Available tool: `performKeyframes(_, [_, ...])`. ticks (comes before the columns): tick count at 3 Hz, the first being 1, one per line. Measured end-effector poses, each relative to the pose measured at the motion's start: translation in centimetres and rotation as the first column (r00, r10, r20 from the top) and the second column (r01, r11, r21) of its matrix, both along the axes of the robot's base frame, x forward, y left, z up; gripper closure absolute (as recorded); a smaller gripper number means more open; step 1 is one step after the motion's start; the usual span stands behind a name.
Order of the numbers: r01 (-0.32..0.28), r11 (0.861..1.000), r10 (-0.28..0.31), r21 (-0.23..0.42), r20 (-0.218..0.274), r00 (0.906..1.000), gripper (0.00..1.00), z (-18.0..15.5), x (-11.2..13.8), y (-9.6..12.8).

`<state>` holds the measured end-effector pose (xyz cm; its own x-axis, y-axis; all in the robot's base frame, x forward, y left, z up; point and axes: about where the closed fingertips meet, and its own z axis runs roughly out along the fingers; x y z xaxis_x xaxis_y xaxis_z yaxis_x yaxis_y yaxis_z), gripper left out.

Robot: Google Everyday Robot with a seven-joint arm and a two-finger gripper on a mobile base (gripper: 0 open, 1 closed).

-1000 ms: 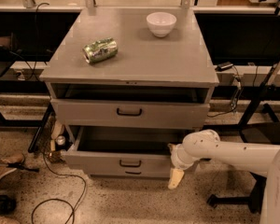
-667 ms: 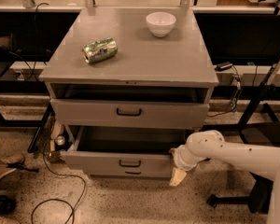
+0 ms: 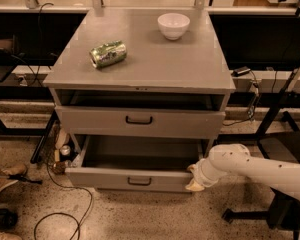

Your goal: Open middle drawer

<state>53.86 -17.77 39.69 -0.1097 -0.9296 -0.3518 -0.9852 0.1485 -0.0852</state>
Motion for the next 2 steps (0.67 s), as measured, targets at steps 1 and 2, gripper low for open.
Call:
performKeyframes(1, [0.0,1.0,0.0,0.0,0.0,1.0,0.89,0.1,0.0,0.0])
performKeyframes(2, [0.063,0.998,-0.063,-0.001,-0.033,0.9975,1.0,0.3,-3.3,-0.9])
